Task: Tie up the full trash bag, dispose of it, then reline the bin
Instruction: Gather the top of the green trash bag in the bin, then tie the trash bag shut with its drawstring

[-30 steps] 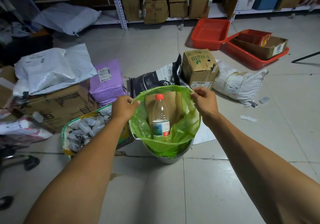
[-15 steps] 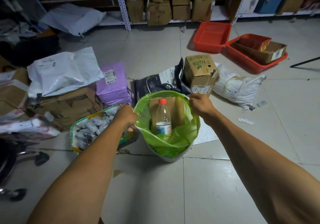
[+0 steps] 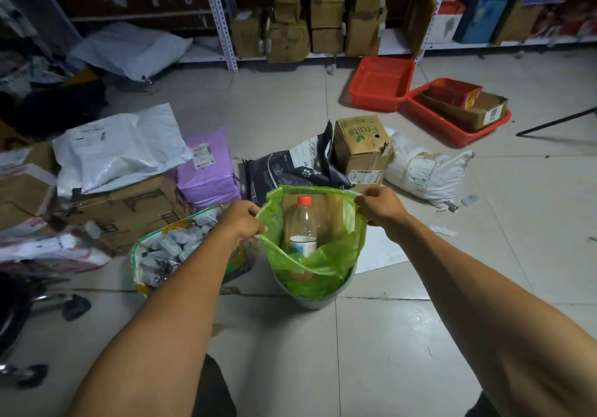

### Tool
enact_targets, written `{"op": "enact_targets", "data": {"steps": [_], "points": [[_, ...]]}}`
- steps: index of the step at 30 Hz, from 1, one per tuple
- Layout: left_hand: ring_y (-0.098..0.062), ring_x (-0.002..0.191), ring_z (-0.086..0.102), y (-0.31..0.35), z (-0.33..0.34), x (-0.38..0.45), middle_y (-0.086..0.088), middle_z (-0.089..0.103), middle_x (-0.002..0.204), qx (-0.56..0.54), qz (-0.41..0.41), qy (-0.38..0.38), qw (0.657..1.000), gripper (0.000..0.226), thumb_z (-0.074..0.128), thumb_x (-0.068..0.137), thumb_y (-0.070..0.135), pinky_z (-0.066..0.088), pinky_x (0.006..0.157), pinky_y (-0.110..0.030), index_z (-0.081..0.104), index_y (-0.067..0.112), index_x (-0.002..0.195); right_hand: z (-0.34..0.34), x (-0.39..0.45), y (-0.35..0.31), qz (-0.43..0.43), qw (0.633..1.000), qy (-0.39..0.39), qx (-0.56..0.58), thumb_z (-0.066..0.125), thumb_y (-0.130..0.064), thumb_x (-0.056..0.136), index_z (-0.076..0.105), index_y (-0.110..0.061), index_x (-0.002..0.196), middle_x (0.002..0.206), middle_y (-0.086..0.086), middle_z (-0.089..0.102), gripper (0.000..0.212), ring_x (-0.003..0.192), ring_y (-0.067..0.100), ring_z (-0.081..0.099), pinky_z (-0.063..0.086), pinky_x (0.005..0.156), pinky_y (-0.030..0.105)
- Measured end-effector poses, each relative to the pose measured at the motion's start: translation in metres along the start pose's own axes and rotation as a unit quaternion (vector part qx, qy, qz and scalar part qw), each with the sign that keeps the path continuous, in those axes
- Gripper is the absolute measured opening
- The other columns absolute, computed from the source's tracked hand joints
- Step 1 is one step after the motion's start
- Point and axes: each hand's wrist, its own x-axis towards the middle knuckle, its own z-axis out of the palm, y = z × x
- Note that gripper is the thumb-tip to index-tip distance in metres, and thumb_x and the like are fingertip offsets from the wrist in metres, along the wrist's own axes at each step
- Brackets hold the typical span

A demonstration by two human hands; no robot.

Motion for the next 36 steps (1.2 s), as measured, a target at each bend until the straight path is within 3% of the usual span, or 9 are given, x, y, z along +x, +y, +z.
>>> {"op": "enact_targets", "data": {"steps": [5, 8, 12, 15, 22, 25, 28, 32, 36], "points": [[-0.03, 0.087, 0.068, 0.004, -0.014, 0.0, -0.015, 0.072, 0.093, 0.216, 0.023, 0.055, 0.974, 0.014, 0.075, 0.073, 0.003, 0.047, 0.068, -0.031, 0.071, 0.004, 0.086, 0.002, -0.009, -0.01, -0.06, 0.99, 0.03, -0.121, 0.064, -0.029, 0.084, 0.069, -0.005, 0.075, 0.075, 0.014, 0.069, 0.026, 0.072, 0.031, 0.063, 0.048, 0.062, 0.035], [-0.027, 0.073, 0.067, 0.002, -0.019, -0.001, -0.015, 0.07, 0.082, 0.238, -0.002, 0.039, 0.971, 0.018, 0.08, 0.072, 0.008, 0.052, 0.062, -0.032, 0.066, 0.002, 0.081, 0.004, -0.01, -0.017, -0.099, 0.984, 0.055, -0.135, 0.06, -0.031, 0.09, 0.068, -0.001, 0.077, 0.076, 0.017, 0.07, 0.034, 0.074, 0.033, 0.064, 0.047, 0.061, 0.035], [-0.026, 0.055, 0.062, -0.001, -0.024, 0.001, -0.017, 0.065, 0.066, 0.155, -0.046, 0.019, 0.987, 0.016, 0.079, 0.077, 0.005, 0.061, 0.069, -0.045, 0.065, -0.002, 0.078, 0.0, -0.011, -0.025, -0.133, 0.977, 0.086, -0.146, 0.055, -0.035, 0.093, 0.068, -0.005, 0.079, 0.079, 0.014, 0.071, 0.036, 0.075, 0.032, 0.064, 0.051, 0.066, 0.038], [-0.024, 0.052, 0.059, 0.002, -0.026, 0.0, -0.016, 0.063, 0.06, 0.138, -0.044, 0.019, 0.989, 0.019, 0.076, 0.081, 0.011, 0.057, 0.059, -0.038, 0.062, -0.002, 0.076, -0.005, -0.013, -0.027, -0.153, 0.973, 0.099, -0.144, 0.054, -0.031, 0.095, 0.069, -0.004, 0.087, 0.091, 0.017, 0.073, 0.032, 0.083, 0.035, 0.066, 0.055, 0.076, 0.043], [-0.013, 0.058, 0.055, 0.03, -0.024, -0.001, -0.002, 0.067, 0.071, 0.003, 0.088, 0.076, 0.993, 0.011, 0.061, 0.091, 0.011, 0.053, 0.077, -0.04, 0.07, 0.011, 0.086, -0.007, -0.018, -0.036, -0.153, 0.977, 0.115, -0.09, 0.059, -0.026, 0.092, 0.072, -0.011, 0.09, 0.094, 0.011, 0.073, 0.02, 0.085, 0.03, 0.067, 0.056, 0.08, 0.049], [-0.021, 0.076, 0.066, 0.041, -0.022, -0.003, -0.002, 0.07, 0.078, -0.048, 0.127, 0.094, 0.986, 0.009, 0.063, 0.09, 0.014, 0.053, 0.082, -0.036, 0.068, 0.019, 0.085, -0.005, -0.022, -0.042, -0.15, 0.982, 0.101, -0.056, 0.058, -0.026, 0.092, 0.07, -0.01, 0.086, 0.091, 0.01, 0.072, 0.021, 0.083, 0.03, 0.066, 0.056, 0.079, 0.052], [-0.017, 0.076, 0.06, 0.053, -0.021, -0.007, 0.003, 0.064, 0.08, -0.085, 0.155, 0.106, 0.978, 0.012, 0.065, 0.088, 0.012, 0.049, 0.07, -0.027, 0.068, 0.023, 0.086, -0.005, -0.025, -0.053, -0.149, 0.983, 0.099, -0.05, 0.056, -0.021, 0.091, 0.069, -0.007, 0.085, 0.09, 0.012, 0.071, 0.02, 0.087, 0.031, 0.065, 0.054, 0.083, 0.049], [-0.02, 0.091, 0.066, 0.066, -0.019, -0.009, -0.004, 0.068, 0.091, -0.14, 0.172, 0.107, 0.969, 0.018, 0.065, 0.087, 0.004, 0.054, 0.081, -0.028, 0.067, 0.022, 0.087, -0.006, -0.021, -0.064, -0.142, 0.986, 0.088, -0.007, 0.055, -0.021, 0.089, 0.066, -0.015, 0.081, 0.082, 0.0, 0.067, 0.015, 0.086, 0.024, 0.062, 0.052, 0.08, 0.041], [-0.023, 0.089, 0.067, 0.078, -0.01, -0.018, -0.016, 0.065, 0.102, -0.198, 0.184, 0.061, 0.961, 0.026, 0.055, 0.088, -0.014, 0.052, 0.057, -0.012, 0.065, 0.003, 0.104, -0.006, -0.027, -0.077, -0.179, 0.981, 0.054, 0.055, 0.055, -0.017, 0.093, 0.059, -0.021, 0.074, 0.083, 0.001, 0.067, 0.019, 0.079, 0.016, 0.058, 0.045, 0.068, 0.03]]}}
